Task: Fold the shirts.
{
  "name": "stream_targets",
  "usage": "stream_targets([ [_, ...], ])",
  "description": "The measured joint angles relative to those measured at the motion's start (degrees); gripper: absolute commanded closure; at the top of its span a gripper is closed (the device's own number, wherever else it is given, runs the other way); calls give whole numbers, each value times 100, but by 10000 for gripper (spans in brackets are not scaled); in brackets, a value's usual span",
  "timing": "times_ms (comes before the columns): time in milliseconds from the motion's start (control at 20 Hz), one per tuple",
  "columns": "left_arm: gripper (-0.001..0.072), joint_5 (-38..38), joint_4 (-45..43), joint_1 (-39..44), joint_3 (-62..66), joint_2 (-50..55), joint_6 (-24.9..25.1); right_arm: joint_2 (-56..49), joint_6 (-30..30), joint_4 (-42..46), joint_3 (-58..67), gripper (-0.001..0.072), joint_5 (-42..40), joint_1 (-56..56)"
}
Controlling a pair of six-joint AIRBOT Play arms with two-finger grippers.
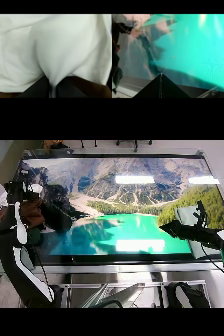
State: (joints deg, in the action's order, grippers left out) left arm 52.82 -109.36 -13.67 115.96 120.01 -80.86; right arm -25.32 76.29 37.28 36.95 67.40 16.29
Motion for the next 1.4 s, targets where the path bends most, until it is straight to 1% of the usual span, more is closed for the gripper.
stream_targets([
  [250,693,-125,17,485,20,-1115,-17,0,0,-2,0,688,0,0],
  [350,693,44,297,750,20,-1668,-22,0,0,-2,0,688,2,0],
  [450,693,498,992,1069,20,-2253,-33,0,0,-28,0,688,2,0],
  [650,694,1615,2916,1882,-393,-3274,-33,-2,0,-216,0,687,4,0],
  [800,693,2103,3775,2693,-1174,-3834,-61,-46,0,-289,0,678,81,0],
  [850,692,2208,3950,2992,-1499,-3967,-105,-61,2,-289,0,553,133,0],
  [900,690,2236,4074,3254,-1801,-4063,-153,-76,0,-286,0,349,155,0],
  [950,593,2218,4155,3473,-2081,-4133,-208,-87,0,-282,0,297,173,0],
  [1000,178,2162,4225,3676,-2339,-4175,-280,-96,0,-273,0,298,195,2],
  [1050,4,2063,4282,3814,-2544,-4205,-337,-103,0,-269,0,298,214,7],
  [1200,4,1969,4371,3862,-2883,-4264,-592,-153,0,-243,0,298,225,15],
  [1400,4,2450,4413,3300,-3346,-4444,-721,-409,-105,-94,0,297,243,15],
])
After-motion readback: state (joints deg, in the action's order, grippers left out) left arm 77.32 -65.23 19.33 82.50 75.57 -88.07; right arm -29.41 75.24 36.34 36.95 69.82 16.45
